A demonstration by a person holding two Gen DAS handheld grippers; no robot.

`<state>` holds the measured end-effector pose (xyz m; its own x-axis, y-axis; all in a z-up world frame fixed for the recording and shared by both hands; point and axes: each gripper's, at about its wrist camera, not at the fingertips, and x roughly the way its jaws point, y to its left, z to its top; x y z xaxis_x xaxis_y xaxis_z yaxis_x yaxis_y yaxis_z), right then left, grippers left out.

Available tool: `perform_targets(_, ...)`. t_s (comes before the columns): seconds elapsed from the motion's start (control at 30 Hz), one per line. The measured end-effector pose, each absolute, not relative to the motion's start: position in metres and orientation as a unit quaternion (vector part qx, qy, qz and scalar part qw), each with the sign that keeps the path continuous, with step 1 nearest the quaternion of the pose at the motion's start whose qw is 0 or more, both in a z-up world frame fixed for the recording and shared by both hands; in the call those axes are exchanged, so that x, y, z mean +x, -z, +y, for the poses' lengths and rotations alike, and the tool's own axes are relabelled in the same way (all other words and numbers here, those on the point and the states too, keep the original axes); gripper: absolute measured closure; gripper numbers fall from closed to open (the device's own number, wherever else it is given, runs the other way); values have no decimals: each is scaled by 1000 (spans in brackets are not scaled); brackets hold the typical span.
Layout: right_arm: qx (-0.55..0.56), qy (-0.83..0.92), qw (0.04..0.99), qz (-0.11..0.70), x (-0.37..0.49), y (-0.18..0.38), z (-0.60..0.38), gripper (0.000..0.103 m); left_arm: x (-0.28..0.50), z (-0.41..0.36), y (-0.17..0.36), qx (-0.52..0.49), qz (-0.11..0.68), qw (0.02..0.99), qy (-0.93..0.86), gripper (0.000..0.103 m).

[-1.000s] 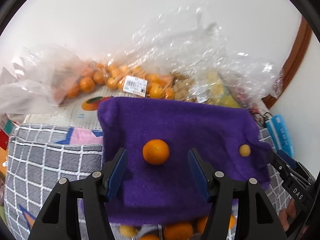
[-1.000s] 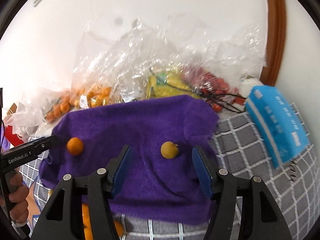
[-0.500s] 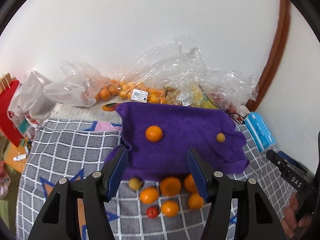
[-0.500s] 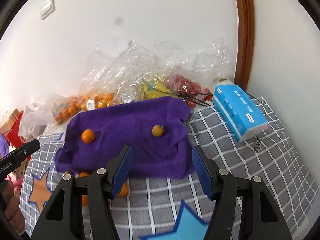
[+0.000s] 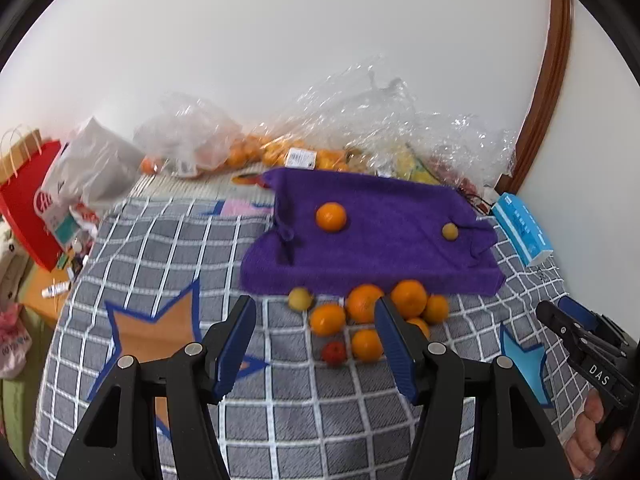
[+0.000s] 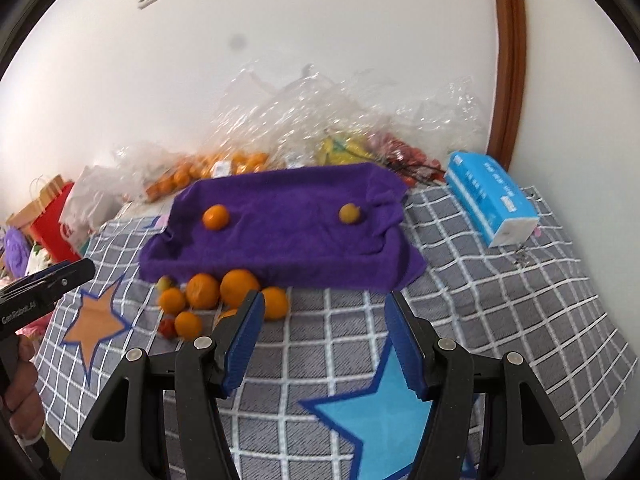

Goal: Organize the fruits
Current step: 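Lift both open grippers away from the towel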

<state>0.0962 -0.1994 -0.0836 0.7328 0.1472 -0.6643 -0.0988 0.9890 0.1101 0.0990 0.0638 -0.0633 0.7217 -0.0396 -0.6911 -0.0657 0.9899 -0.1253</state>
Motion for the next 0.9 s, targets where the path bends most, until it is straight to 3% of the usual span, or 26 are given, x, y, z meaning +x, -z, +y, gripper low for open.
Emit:
perform_targets(0.73,47,-70,931,355,89,112,-201,41,87,61,101,-70,404,912,-15,43)
perform_targets(0.9,30,-92,923,372,107,122,-189,54,93,67,104,-68,408,910,-23,43)
